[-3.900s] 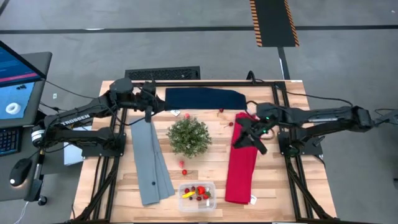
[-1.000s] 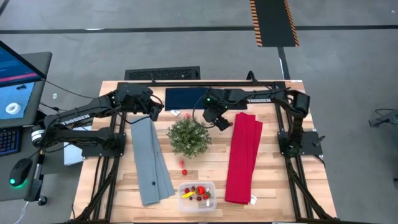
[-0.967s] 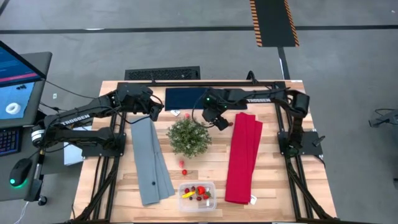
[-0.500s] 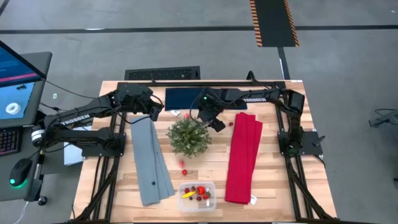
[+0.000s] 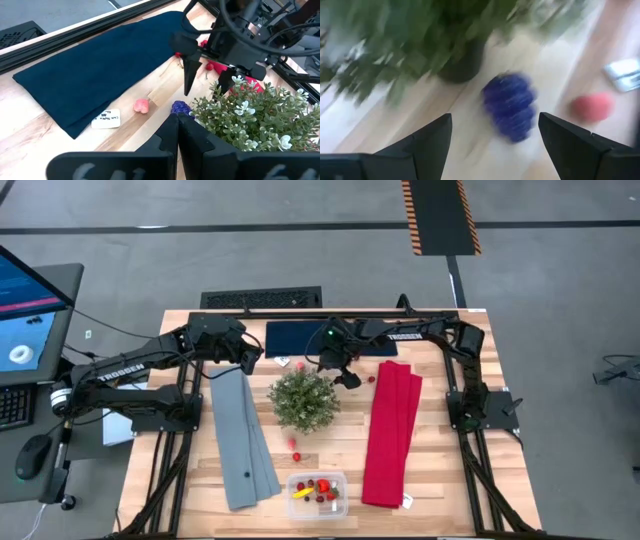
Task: Pick and placing Produce into tupperware
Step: Put the grapes into the transparent container
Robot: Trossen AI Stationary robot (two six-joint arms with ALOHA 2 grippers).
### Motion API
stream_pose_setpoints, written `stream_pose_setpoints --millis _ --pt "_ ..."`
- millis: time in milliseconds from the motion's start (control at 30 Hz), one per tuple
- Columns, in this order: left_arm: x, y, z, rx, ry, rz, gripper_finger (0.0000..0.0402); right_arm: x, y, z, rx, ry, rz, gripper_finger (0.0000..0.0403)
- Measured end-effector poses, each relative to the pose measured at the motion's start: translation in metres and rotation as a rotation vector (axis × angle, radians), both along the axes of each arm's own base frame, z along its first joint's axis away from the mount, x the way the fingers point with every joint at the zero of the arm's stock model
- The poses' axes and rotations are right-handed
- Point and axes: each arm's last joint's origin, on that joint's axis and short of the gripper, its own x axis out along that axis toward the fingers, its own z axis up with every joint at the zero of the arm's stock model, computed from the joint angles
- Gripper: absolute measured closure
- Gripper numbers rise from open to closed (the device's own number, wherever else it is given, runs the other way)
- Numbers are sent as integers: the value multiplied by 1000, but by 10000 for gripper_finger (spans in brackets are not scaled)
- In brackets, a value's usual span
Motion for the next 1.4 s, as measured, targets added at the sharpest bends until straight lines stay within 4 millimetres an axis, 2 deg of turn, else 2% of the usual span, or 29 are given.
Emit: stream_pose_setpoints --millis 267,600,833,1000,1233,1400 --pt "0 0 0 0 0 0 401 5 -7 -4 102 -74 10 81" --pt "0 0 0 0 0 0 401 8 -13 -35 204 -25 -2 81" --pt "0 0 0 0 0 0 401 11 -11 -44 231 -36 15 81" --pt "0 0 0 0 0 0 401 16 -12 -44 224 -71 9 81" --pt "0 0 0 0 0 0 401 21 -1 -52 221 -60 32 81" --pt "0 0 0 0 0 0 401 24 2 -67 231 -42 35 81"
